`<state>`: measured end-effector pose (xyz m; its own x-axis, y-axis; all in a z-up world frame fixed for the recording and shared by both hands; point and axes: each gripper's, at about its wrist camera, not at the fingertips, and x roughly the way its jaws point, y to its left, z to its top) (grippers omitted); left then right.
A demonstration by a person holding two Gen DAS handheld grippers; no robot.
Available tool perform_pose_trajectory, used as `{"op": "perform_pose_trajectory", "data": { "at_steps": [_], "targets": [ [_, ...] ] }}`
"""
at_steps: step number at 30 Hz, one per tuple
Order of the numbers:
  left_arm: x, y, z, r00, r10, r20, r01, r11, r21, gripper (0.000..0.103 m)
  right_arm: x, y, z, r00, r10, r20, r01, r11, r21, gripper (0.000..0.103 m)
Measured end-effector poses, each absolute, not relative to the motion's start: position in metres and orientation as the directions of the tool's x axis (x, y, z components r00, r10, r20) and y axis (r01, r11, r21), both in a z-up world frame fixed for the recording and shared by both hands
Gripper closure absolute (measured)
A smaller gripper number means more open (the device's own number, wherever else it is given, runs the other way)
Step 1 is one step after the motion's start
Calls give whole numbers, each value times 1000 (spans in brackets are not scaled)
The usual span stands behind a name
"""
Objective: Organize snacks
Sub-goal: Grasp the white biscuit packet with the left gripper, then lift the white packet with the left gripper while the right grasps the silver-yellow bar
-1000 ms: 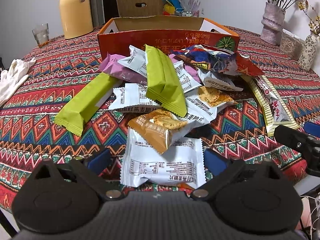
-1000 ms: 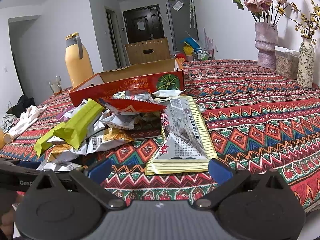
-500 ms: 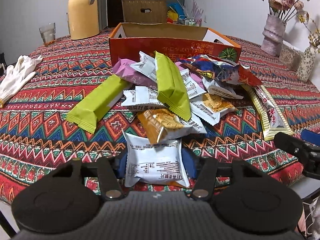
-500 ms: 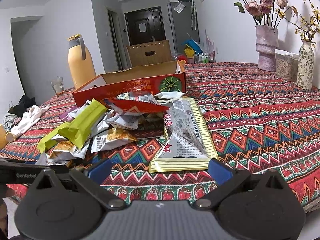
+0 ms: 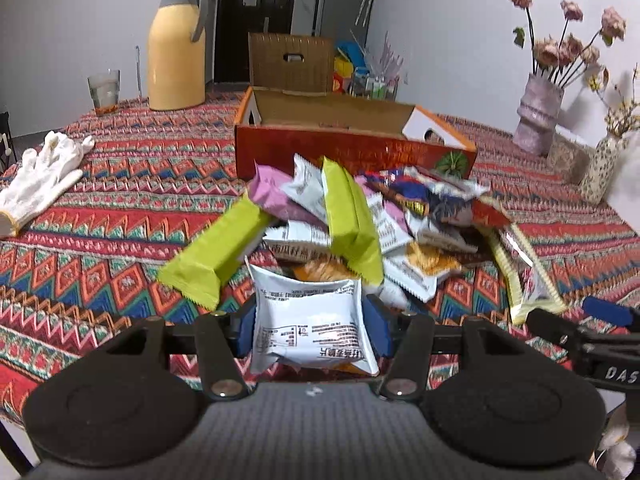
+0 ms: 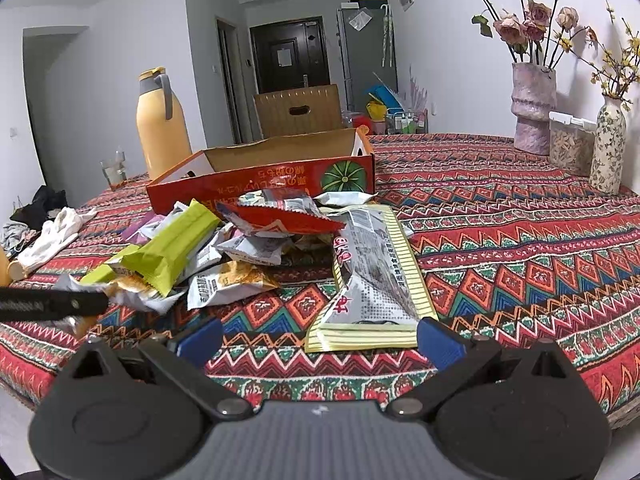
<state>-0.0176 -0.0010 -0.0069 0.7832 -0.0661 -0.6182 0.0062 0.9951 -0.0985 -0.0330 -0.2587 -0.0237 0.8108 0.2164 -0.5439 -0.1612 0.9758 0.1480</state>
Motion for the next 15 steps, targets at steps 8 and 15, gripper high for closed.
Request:
{"op": "perform_pose_trajectory", "data": {
  "at_steps": [8,15],
  "targets": [
    [-1,11,9,812,-66,-580,-13,991,-130,47,-6,-268,-24,816,162,-555,-109,986,127,0],
    [14,16,20,829,-59,-556,-19,991,-133,47,44,-276,-28,797,129,-590,-93,991,91,9]
  ]
}}
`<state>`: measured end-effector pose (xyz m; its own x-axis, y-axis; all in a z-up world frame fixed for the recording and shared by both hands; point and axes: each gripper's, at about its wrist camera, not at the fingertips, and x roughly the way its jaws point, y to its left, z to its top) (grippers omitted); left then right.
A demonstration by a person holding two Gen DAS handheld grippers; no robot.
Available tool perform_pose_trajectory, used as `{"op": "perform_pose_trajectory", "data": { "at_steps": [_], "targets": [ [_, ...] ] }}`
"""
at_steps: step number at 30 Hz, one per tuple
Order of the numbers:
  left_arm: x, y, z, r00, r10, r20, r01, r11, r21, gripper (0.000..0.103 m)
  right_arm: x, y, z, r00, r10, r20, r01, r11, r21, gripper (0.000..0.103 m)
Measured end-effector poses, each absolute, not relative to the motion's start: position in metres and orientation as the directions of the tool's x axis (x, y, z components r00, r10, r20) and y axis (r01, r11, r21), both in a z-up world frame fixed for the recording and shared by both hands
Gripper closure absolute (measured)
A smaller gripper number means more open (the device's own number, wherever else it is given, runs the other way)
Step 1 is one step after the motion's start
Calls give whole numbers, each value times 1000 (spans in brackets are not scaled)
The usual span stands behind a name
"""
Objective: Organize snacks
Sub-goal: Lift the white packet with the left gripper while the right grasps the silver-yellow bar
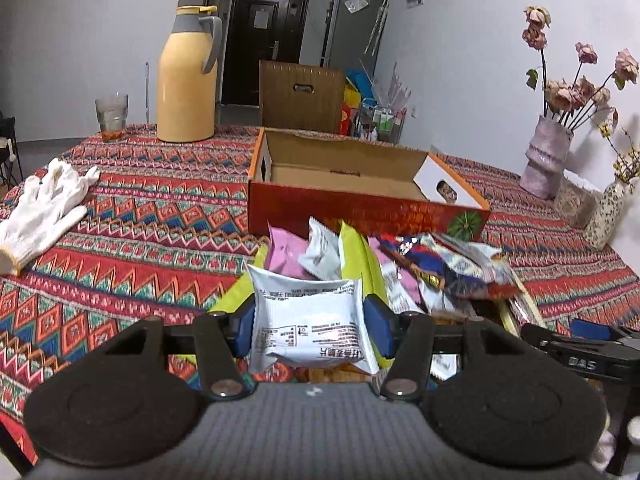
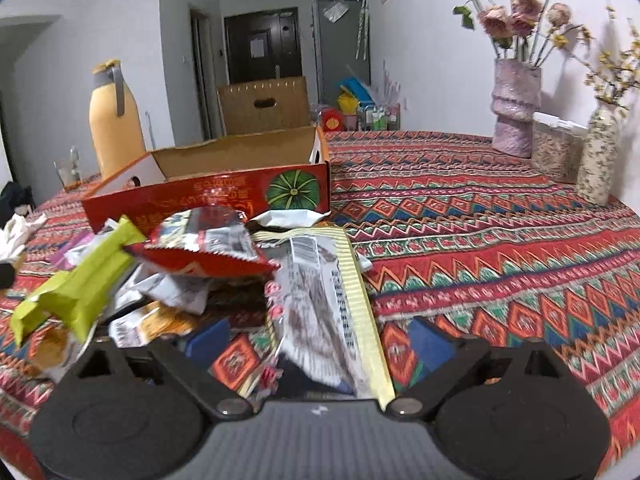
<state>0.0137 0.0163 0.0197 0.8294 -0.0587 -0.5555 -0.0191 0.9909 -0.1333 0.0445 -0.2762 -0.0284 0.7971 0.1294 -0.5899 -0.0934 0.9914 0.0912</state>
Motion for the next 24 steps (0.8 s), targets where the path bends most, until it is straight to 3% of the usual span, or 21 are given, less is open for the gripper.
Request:
{"op": "perform_pose_trajectory", "data": {
  "at_steps": [4,7,9,15,17,24],
  "targets": [
    [22,18,20,829,-59,-556,-21,990,-137,47,73,-273,-38,761,125,-637,-111,992,63,11],
    [29,20,17,824,-59,-563,-24,990,-140,47,85,-272,-47,730,127,-671,-117,991,61,22],
    [33,22,15,821,-60,-568,-27,989,-143,47,84,-272,-50,734,127,-667,-127,991,49,24],
    [43,25,13,814,-70,-577,-24,988,-154,47,70,-273,-49,746,142,-650,-164,986,28,48],
    [46,25,13,814,-73,-577,-21,988,-154,47,64,-275,-45,752,139,-644,-167,986,17,63],
    [57,26,22,826,-69,-560,-15,989,-144,47,53,-286,-30,781,127,-612,-161,987,0,70]
  ]
}}
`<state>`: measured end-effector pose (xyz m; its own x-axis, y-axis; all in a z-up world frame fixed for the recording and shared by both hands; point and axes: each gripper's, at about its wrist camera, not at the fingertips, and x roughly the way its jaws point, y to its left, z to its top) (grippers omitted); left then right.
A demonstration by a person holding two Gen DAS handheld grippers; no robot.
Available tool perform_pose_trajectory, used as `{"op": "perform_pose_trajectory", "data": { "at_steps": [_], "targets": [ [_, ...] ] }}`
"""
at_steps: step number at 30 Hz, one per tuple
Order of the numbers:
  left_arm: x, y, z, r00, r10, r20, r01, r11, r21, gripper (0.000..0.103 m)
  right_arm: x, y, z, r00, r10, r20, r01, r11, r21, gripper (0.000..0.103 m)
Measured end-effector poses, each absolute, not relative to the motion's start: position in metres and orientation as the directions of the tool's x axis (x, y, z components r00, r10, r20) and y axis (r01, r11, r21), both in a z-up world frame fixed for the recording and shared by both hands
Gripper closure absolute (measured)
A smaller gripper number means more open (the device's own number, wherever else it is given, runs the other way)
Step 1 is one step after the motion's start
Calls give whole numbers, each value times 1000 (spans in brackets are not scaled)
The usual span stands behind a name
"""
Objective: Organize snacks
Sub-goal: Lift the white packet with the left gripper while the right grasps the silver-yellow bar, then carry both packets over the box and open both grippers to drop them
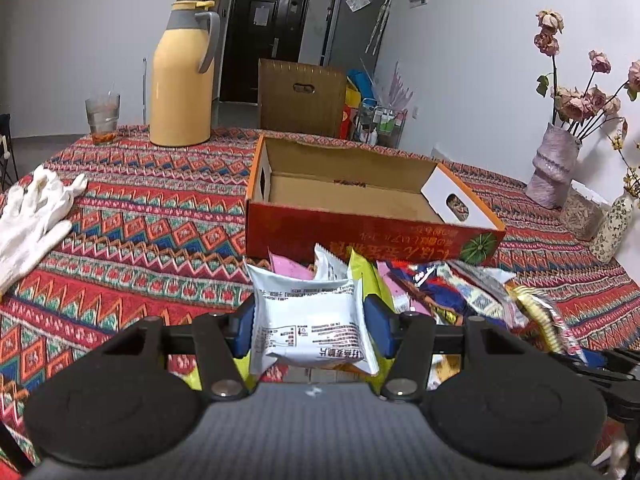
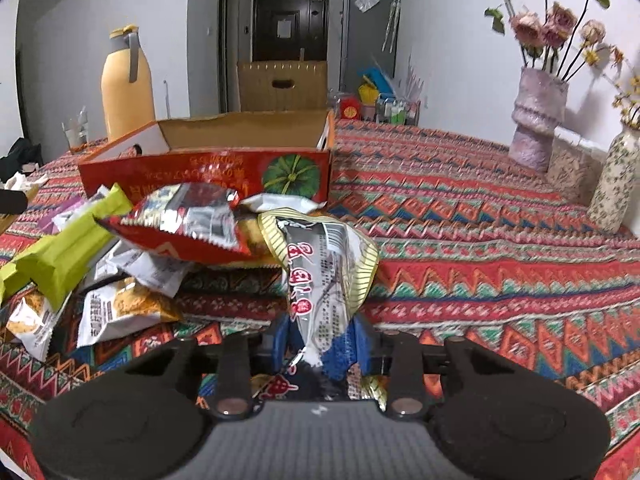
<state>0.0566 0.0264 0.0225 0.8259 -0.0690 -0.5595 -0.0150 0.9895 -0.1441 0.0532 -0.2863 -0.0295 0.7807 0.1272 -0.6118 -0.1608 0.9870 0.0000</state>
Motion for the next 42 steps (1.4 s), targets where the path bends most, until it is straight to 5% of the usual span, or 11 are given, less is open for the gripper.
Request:
{"op": "perform_pose_trajectory", "data": {
  "at_steps": [19,42],
  "targets": [
    [139,22,76,862,-23,-506,-34,994,-103,47,138,-260,50,878,160,-452,-206,977,-53,70],
    [265,14,40,819,52,-572,-128,987,-93,47,293,-194,15,811,198,-550,-235,972,3,70]
  ]
}}
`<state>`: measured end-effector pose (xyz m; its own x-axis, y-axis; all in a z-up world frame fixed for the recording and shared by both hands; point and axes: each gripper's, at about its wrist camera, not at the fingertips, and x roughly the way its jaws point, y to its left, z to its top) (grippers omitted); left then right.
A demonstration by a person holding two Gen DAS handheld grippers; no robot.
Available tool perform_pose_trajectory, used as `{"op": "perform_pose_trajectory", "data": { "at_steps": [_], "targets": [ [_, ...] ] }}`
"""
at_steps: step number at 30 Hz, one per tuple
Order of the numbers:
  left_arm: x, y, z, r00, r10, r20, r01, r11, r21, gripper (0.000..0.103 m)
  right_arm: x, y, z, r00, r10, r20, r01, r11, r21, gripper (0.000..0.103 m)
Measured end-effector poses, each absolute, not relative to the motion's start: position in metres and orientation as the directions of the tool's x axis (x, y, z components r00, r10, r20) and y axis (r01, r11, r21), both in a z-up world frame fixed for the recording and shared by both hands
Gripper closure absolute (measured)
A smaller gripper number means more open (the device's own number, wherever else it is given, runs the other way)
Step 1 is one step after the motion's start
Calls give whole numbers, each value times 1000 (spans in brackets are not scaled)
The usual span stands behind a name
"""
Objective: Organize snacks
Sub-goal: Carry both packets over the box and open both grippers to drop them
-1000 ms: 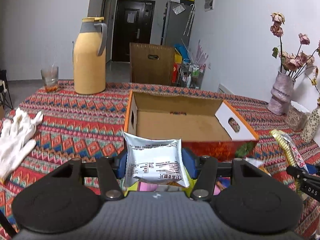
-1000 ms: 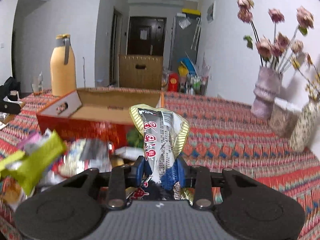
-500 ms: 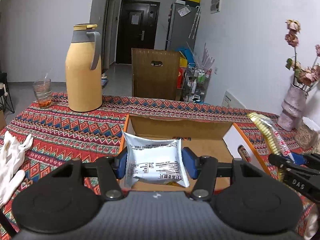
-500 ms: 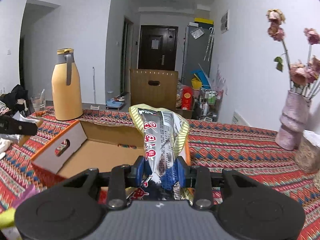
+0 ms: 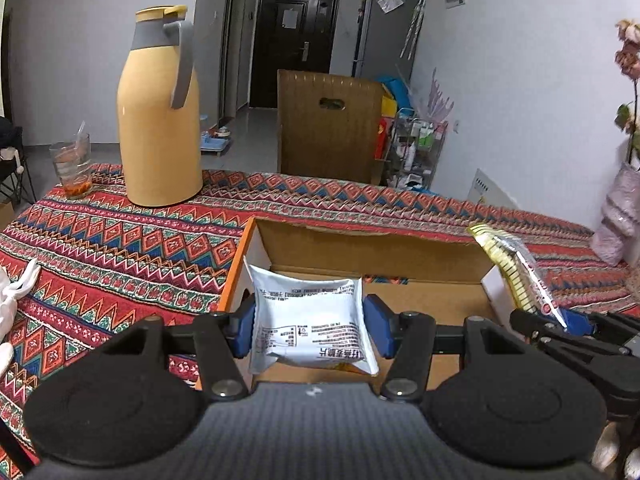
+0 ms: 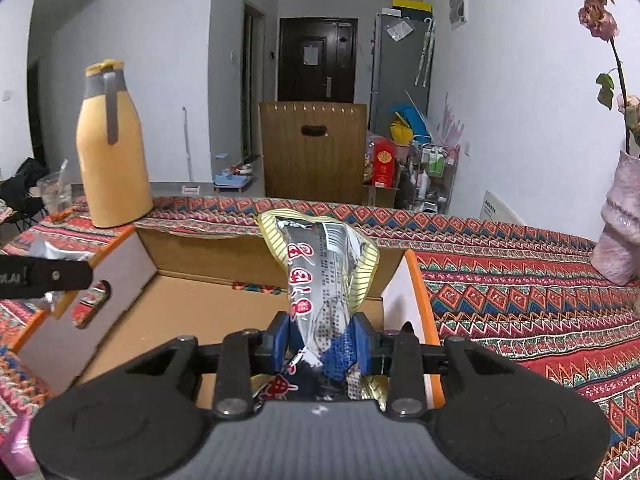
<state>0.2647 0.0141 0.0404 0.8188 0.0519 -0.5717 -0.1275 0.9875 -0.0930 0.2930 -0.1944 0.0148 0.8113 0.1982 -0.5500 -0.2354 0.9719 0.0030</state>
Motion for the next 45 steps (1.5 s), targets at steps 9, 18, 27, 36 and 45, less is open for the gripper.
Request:
{"op": "perform_pose_trajectory", "data": {
  "at_steps": [9,18,27,36,45],
  "targets": [
    [274,15,18,804,38,-593,-115,989,-92,43,307,-201,-9,779,220,-588,-232,971,55,68],
    [258,20,27,843,21,-537,-108,986,-131,0,299,-212,-1,812,212,-544,-189,977,98,5],
    [247,19,41,856,17,-516,-106,984,-144,0,288,-225,15,841,215,-497,-170,976,135,0],
    [221,14,68,882,28,-470,-112,982,-152,0,251,-231,49,895,212,-393,-181,977,115,0],
    [191,13,84,876,20,-481,-100,985,-141,0,199,-231,67,903,239,-357,-226,971,76,0]
  ]
}}
